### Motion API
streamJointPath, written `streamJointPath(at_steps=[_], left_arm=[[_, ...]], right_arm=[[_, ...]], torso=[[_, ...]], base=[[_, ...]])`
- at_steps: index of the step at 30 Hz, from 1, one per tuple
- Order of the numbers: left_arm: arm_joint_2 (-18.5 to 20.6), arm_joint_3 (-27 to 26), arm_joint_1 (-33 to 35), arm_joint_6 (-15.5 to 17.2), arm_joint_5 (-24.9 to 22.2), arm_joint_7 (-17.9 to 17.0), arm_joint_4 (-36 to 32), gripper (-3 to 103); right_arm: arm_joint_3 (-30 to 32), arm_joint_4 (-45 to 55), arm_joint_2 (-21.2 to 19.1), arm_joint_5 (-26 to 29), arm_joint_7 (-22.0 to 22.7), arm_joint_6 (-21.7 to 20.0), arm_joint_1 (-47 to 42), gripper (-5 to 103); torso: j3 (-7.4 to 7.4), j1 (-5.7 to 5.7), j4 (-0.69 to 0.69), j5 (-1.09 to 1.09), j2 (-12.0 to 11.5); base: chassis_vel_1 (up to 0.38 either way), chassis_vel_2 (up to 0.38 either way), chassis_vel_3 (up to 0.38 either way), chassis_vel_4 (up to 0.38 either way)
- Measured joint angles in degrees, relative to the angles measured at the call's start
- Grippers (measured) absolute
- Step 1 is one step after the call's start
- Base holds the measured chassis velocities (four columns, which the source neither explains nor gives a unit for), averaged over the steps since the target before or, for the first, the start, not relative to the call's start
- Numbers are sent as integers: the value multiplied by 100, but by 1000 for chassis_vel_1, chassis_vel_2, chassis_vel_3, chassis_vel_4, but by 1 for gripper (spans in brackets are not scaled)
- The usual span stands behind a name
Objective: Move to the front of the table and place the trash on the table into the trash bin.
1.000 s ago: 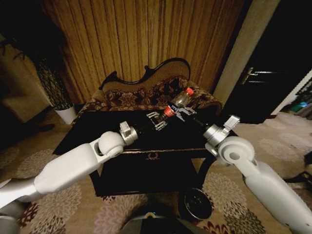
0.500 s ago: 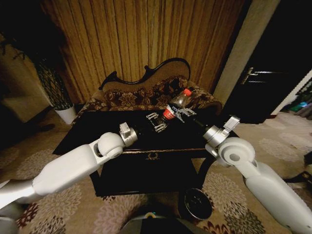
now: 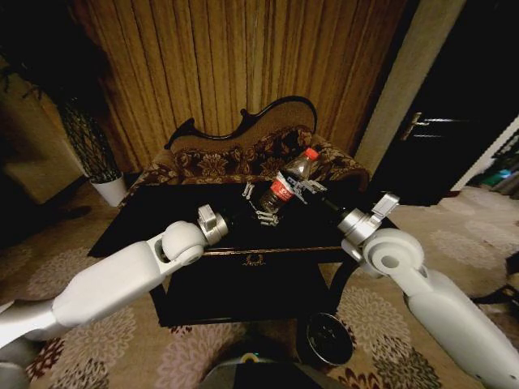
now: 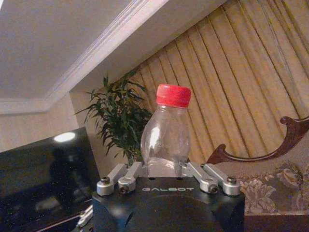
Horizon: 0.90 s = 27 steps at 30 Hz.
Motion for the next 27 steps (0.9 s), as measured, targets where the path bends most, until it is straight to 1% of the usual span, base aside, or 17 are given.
streamJointPath(at_steps=[6,11,13,14,16,17,18,19,20,21,22,23,24,26,27], left_arm=[[30,-67,25,-3,21,-52,-16,100],[81,-298,96,1,-45,-127,-82,100],[202,-620,215,69,-133,-140,-157,100],[202,-620,215,69,-133,-140,-157,100],[320,-935,373,119,-237,-141,-232,100],[320,-935,373,119,-237,-141,-232,100],[358,-1066,448,154,-292,-141,-276,100],[419,-1347,616,228,-384,-155,-366,100],[419,-1347,616,228,-384,-155,-366,100],[460,-1610,779,286,-440,-172,-418,100],[476,-1700,839,303,-457,-176,-433,100],[563,-2162,1184,359,-513,-193,-478,100],[563,-2162,1184,359,-513,-193,-478,100],[647,-2569,1542,379,-558,-202,-496,100],[734,-2997,1951,387,-608,-227,-480,100]], right_arm=[[1,-49,9,-49,7,7,-22,27],[26,-164,10,-169,32,60,-9,27],[79,-331,6,-435,135,119,-12,27],[79,-331,6,-435,135,119,-12,27],[111,-512,16,-748,255,153,-29,27],[111,-512,16,-748,255,153,-29,27],[118,-565,27,-853,322,164,-36,27],[123,-654,45,-1049,445,175,-40,27],[123,-654,45,-1049,445,175,-40,27],[131,-716,50,-1196,523,186,-48,27],[136,-733,50,-1239,550,189,-51,27],[172,-799,42,-1399,692,196,-56,27],[172,-799,42,-1399,692,196,-56,27],[208,-836,17,-1496,901,196,-62,27],[249,-869,-2,-1583,1170,186,-79,27]], torso=[[0,0,0,0,0],[0,0,0,0,0],[0,0,0,0,0],[0,0,0,0,0],[0,0,0,0,0],[0,0,0,0,0],[0,0,0,0,0],[0,0,0,0,0],[0,0,0,0,0],[0,0,-1,1,0],[0,0,0,0,0],[0,0,0,0,0],[0,0,0,0,0],[0,0,0,0,0],[0,0,2,-2,0]], base=[[0,0,0,0],[0,0,0,0],[0,0,0,0],[0,0,0,0],[0,0,0,0],[0,0,0,0],[0,0,0,0],[0,0,0,0],[0,0,0,0],[0,0,0,0],[0,0,0,0],[0,0,0,0],[0,0,0,0],[0,0,0,0],[0,0,0,0]])
